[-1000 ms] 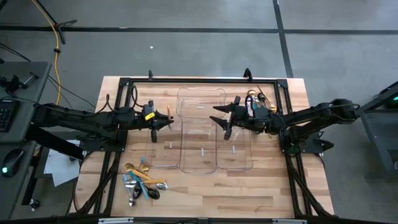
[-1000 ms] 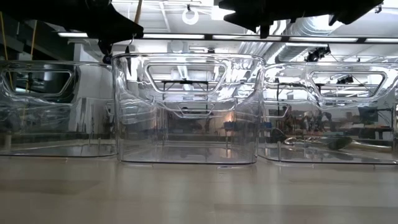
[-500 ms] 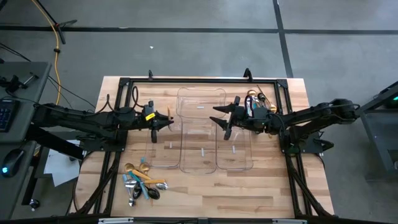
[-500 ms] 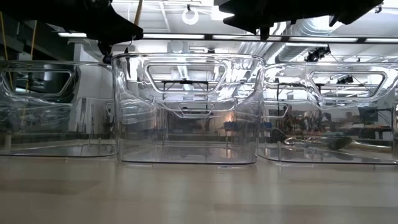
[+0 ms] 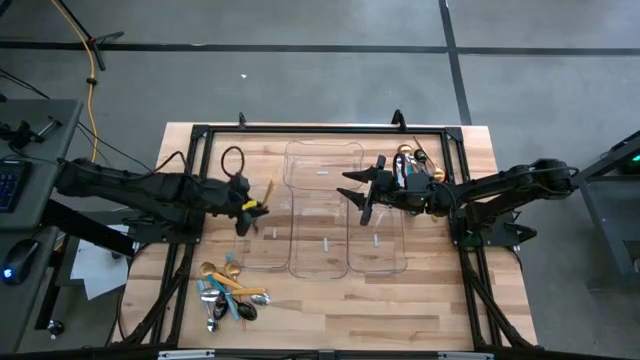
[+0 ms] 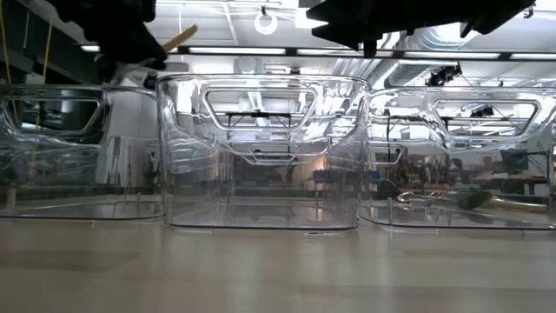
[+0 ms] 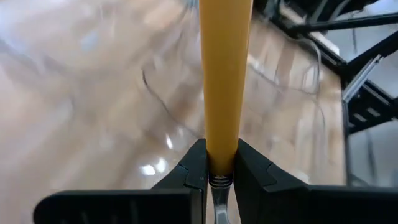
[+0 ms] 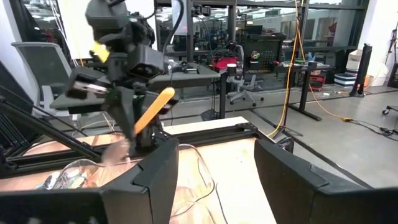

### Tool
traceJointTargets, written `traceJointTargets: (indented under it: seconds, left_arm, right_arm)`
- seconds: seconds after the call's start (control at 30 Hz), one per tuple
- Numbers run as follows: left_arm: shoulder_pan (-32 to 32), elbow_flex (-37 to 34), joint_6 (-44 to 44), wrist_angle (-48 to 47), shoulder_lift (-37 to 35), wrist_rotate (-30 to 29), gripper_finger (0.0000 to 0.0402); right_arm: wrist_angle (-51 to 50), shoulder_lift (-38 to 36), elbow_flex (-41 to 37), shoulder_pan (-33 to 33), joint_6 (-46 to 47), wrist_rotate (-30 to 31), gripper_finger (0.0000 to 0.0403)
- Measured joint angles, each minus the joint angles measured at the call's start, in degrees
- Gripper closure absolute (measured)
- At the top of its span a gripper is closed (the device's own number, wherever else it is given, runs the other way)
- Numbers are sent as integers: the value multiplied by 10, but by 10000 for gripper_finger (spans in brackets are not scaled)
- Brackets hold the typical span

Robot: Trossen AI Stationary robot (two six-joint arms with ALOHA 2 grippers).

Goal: Sort silverware by color (type)
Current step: Put the yellow spoon into the left transparent bin

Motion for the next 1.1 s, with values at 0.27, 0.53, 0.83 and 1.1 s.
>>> traceJointTargets:
  seconds: [0.27, 0.53, 0.83, 1.1]
  left_arm:
    - [-76, 7, -215, -25, 93, 28, 372]
    - [-61, 7, -229, -42, 160, 18, 372]
    - [-18, 7, -198, -73, 216, 60, 372]
    - [22, 7, -155, -61, 268, 85, 372]
  right_arm:
    - [0, 0, 0, 0, 30, 0, 208]
    - [4, 0, 0, 0, 28, 0, 208]
    - [28, -1, 0, 0, 11, 0, 208]
    - [28, -1, 0, 0, 11, 0, 208]
